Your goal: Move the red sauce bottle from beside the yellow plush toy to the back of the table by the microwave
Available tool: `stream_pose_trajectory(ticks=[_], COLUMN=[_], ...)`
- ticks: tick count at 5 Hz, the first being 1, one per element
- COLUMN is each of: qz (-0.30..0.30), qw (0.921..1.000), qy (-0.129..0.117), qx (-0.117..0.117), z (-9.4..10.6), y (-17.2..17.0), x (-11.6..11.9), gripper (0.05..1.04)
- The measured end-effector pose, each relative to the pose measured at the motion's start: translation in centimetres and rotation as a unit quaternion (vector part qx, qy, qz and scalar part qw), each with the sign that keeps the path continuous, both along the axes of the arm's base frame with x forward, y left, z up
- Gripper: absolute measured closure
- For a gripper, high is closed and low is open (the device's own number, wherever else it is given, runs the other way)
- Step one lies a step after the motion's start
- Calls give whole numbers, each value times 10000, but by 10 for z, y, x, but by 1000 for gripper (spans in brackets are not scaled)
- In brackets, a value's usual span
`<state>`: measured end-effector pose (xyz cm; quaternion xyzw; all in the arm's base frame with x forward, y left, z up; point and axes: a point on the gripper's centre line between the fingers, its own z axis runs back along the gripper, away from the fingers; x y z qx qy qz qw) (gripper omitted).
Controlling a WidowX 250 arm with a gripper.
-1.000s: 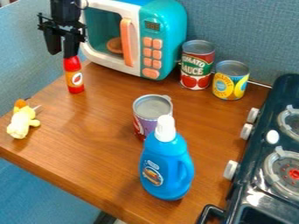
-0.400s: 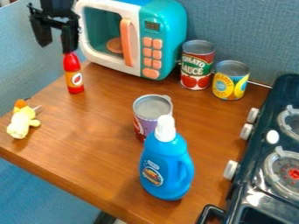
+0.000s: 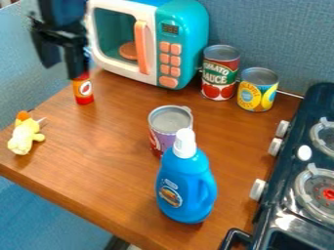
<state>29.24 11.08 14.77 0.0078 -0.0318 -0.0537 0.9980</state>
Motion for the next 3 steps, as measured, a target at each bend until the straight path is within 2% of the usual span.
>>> stream_pose_trajectory(ticks=[1,2,3], qz=[-641,-1179,-1325], qw=[9976,9921,9893], qy=[-143,-308,-366], qx=[-227,-301,-492], z=[11,20,20], y=[-44,-95,-123], x=[-21,-33,-34], gripper=[83,83,83])
